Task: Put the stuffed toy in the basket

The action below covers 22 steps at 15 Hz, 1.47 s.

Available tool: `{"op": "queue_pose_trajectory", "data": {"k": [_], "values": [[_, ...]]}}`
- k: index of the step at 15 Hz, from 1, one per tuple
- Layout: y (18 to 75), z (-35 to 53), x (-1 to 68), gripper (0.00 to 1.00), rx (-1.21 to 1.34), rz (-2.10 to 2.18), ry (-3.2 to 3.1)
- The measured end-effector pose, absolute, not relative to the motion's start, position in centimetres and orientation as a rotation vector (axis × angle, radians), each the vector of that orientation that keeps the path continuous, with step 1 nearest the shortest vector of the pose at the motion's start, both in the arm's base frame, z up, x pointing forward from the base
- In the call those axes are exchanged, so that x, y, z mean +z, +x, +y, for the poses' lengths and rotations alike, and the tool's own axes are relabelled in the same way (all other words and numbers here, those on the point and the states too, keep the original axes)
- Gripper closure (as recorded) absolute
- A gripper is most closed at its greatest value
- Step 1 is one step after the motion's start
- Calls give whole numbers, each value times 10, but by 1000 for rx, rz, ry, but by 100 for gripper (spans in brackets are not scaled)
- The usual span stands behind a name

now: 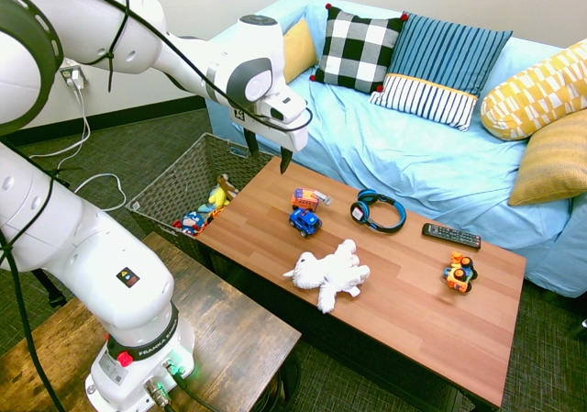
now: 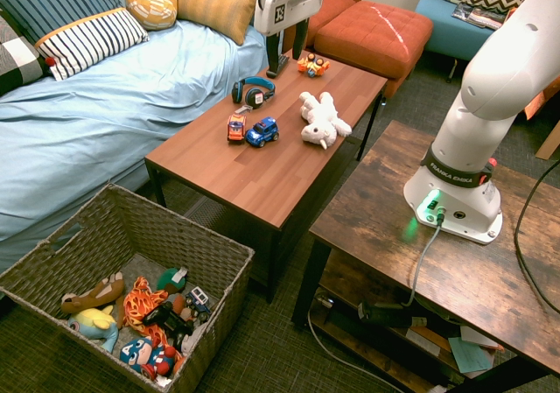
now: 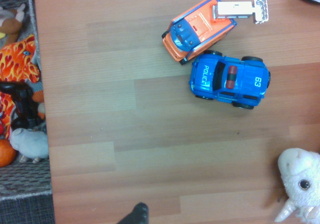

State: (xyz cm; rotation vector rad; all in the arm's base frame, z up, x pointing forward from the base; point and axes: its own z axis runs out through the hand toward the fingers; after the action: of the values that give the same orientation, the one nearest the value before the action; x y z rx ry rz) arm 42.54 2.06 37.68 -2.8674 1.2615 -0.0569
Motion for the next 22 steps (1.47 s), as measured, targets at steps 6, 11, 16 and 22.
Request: {"op": "queue_pose_trajectory", "data": {"k": [6, 11, 16, 22], "values": [[443, -15, 376, 0, -130, 1438, -2777], [454, -111, 319, 0, -92, 1805, -2571], [444, -163, 249, 0, 17, 2070, -2419], [421, -175, 164, 0, 137, 2192, -2356]]}}
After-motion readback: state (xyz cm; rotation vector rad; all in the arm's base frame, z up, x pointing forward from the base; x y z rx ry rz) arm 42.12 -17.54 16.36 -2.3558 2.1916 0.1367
